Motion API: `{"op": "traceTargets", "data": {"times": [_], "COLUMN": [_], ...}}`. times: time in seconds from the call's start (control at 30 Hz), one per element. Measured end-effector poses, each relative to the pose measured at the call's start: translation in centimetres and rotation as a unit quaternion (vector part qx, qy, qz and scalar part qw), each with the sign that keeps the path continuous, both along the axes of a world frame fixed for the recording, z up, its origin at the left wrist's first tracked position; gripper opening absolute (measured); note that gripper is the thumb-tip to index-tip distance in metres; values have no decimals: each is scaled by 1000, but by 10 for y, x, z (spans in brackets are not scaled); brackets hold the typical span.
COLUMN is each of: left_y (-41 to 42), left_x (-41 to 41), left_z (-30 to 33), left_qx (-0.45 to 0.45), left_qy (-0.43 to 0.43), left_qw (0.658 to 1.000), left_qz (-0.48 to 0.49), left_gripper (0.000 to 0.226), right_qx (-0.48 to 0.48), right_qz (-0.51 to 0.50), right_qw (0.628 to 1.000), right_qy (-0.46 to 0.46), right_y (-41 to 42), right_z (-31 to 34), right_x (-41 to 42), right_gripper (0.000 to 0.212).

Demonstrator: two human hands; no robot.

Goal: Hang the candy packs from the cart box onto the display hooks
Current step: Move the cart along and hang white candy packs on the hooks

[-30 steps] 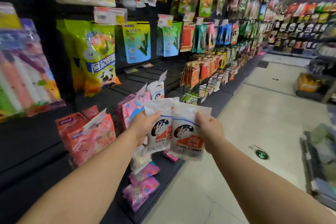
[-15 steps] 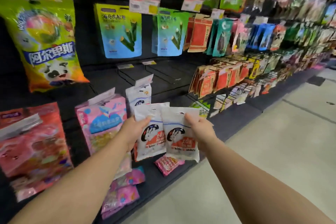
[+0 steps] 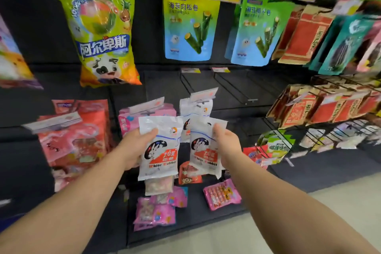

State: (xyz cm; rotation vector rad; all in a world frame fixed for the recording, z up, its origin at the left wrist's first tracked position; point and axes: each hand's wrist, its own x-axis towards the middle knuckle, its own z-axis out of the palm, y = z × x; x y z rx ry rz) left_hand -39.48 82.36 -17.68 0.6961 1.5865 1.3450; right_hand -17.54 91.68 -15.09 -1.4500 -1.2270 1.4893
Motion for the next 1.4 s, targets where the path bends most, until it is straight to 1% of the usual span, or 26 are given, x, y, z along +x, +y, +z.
{"op": "traceTargets", "data": {"times": [0.1,0.17,0.23,0.33,0.4,0.67,0.8,0.9,0.97,1.03,1.07,1.13,1.2,1.23,1.27,1.3,1.33,1.4], "left_y": [16,27,34,41,45,51,50,50,52,54,56,61,68,71,76,80,85,96], "left_x": [4,4,6,10,14,45,61,69,73,79,82,88,93,95,97,99,101,105], "left_z": [-4,-7,-10,-13,-15,-26,-30,-33,-35,-34,-33,-30,-25,-23,-21,-19,-17,-13], "left_qx": [-21,-26,-22,-25,-33,-24,-34,-31,-33,-32,-31,-26,-24,-24,-25,-27,-26,-22], "left_qy": [-17,-16,-6,-2,-3,-4,-2,-5,-4,0,-1,-2,-2,1,4,6,5,-4], "left_qw": [1000,999,1000,1000,999,997,993,990,988,988,988,987,988,988,989,989,989,988], "left_qz": [-9,-13,-10,-5,-2,73,112,139,148,150,151,156,155,152,148,145,145,152], "left_gripper": [22,27,27,22,23,28,26,21,24,27,27,25,25,24,22,21,22,24], "right_qx": [2,7,2,1,2,-1,-8,-6,3,-13,-18,3,37,36,23,2,-20,-26], "right_qz": [10,26,37,47,56,115,136,151,162,181,194,219,187,175,186,223,276,354], "right_qw": [1000,999,999,999,998,993,991,988,986,983,980,972,974,978,980,975,960,931], "right_qy": [-22,-26,-26,-6,8,3,-10,-28,-35,-26,-32,-80,-125,-109,-59,3,50,84], "right_y": [21,33,45,56,68,100,113,125,131,137,141,147,150,150,150,148,144,138], "right_z": [-1,-1,-4,0,-2,-8,-14,-16,-18,-21,-23,-24,-24,-26,-27,-28,-29,-25], "right_x": [-6,-11,-16,-21,-24,-32,-36,-39,-39,-38,-36,-30,-20,-15,-9,-5,-1,3], "right_gripper": [26,29,32,32,33,43,37,41,40,38,38,39,37,37,38,37,38,35]}}
